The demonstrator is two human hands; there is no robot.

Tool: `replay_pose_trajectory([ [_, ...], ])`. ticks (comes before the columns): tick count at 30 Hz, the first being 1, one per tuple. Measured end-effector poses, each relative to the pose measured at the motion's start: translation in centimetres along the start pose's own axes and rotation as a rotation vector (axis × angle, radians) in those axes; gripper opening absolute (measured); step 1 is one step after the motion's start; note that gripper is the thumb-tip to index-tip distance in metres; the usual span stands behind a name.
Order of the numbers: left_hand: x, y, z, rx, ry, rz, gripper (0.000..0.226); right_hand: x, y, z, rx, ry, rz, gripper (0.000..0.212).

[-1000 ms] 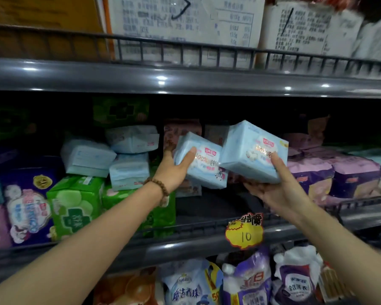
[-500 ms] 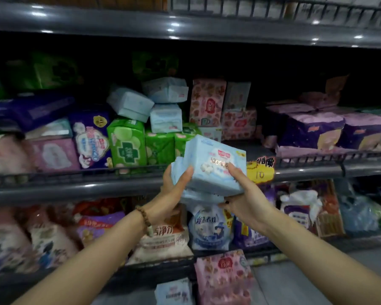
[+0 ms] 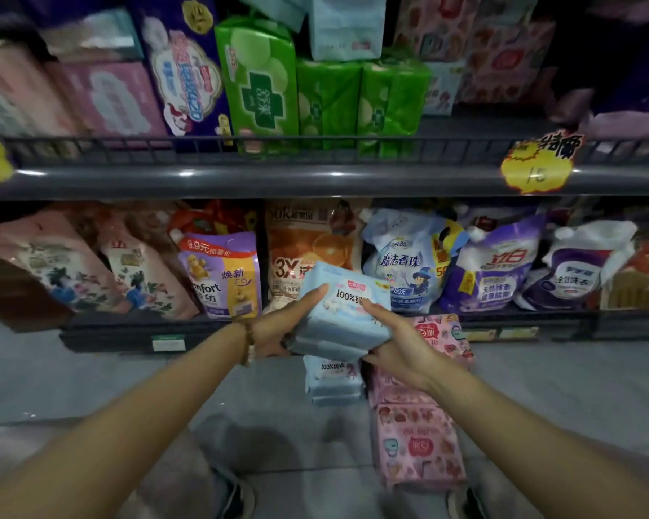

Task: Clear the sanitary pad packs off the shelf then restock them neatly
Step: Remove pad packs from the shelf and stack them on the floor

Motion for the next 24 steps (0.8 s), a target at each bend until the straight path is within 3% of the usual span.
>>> replay_pose_trajectory([
  [2, -2.4, 0.1, 2.0, 0.116, 0.008, -0.035, 0.046, -2.1, 1.3, -2.3, 0.041, -0.035, -0.029, 0.091],
  [4, -4.6, 0.2, 3.6, 0.283, 0.012, -0.04, 0.04, -4.1, 2.0, -3.6, 0.091, -0.031, -0.016, 0.086],
  [8, -8.6, 0.4, 6.6, 0.484, 0.036, -0.031, 0.058, -5.7, 2.0, -4.5, 0.153, -0.121, -0.012, 0.103],
  [13, -11.5, 0.2, 7.9, 0.471, 0.034, -0.018, 0.051, -7.6, 3.7, -5.3, 0.153, -0.165, -0.111, 0.08],
  [15, -12.0, 0.2, 7.9, 0.437, 0.043, -0.035, 0.065, -8.2, 4.2, -5.6, 0.156, -0.176, -0.142, 0.073],
  [17, -12.7, 0.4, 8.7, 0.405, 0.078, -0.037, 0.08, -8.7, 4.6, -6.1, 0.167, -0.181, -0.158, 0.082],
  [20, -12.8, 0.1, 8.9, 0.373, 0.099, -0.025, 0.069, -9.9, 6.4, -7.6, 0.162, -0.158, -0.159, 0.103],
  [21, -13.0, 0.2, 9.0, 0.361, 0.106, -0.035, 0.072, -9.8, 6.3, -7.5, 0.163, -0.153, -0.159, 0.097],
  [24, -13.4, 0.8, 9.5, 0.325, 0.114, -0.072, 0.094, -9.5, 6.1, -6.5, 0.209, -0.072, -0.214, 0.054],
])
Point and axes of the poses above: each hand's wrist, its own x-axis away from the middle knuckle, its own y-axis out of the back of the hand, z = x × y, the point moved 6 cm from there along -x, towards the middle knuckle, and after that the axes turned 5 degrees about z, right-handed, at the moved point
